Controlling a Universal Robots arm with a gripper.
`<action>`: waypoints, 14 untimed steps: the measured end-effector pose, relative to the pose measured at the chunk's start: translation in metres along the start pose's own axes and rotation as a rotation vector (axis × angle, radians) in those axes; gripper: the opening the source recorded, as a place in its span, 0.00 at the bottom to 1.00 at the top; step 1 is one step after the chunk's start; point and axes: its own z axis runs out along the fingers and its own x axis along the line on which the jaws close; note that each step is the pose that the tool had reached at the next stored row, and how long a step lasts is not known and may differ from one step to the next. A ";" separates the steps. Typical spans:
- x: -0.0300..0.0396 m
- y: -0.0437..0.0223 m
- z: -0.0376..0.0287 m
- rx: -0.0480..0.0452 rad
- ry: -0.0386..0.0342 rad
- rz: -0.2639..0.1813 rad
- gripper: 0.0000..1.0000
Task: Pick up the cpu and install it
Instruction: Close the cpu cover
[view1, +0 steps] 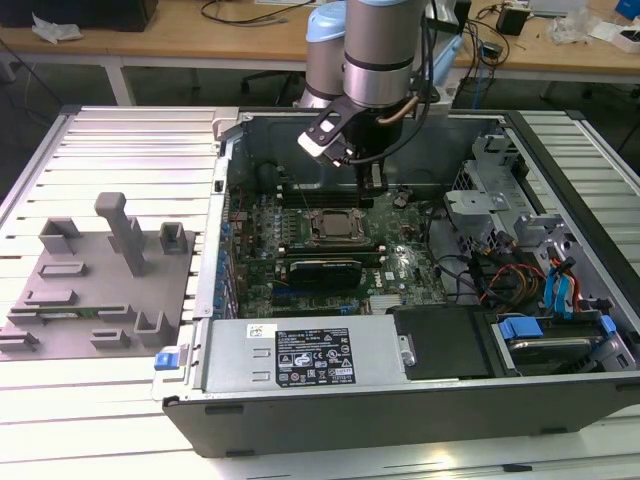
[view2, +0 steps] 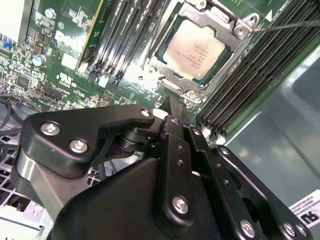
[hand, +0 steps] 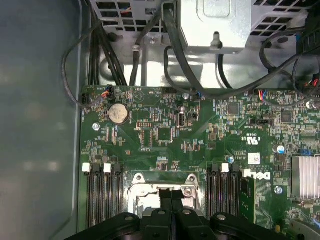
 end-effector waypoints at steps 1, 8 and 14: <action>0.0000 -0.0032 -0.0001 0.0000 0.0000 0.000 0.11; 0.0003 -0.0232 -0.0007 0.0001 -0.0001 0.001 0.11; 0.0003 -0.0233 -0.0007 -0.0008 0.0035 -0.052 0.11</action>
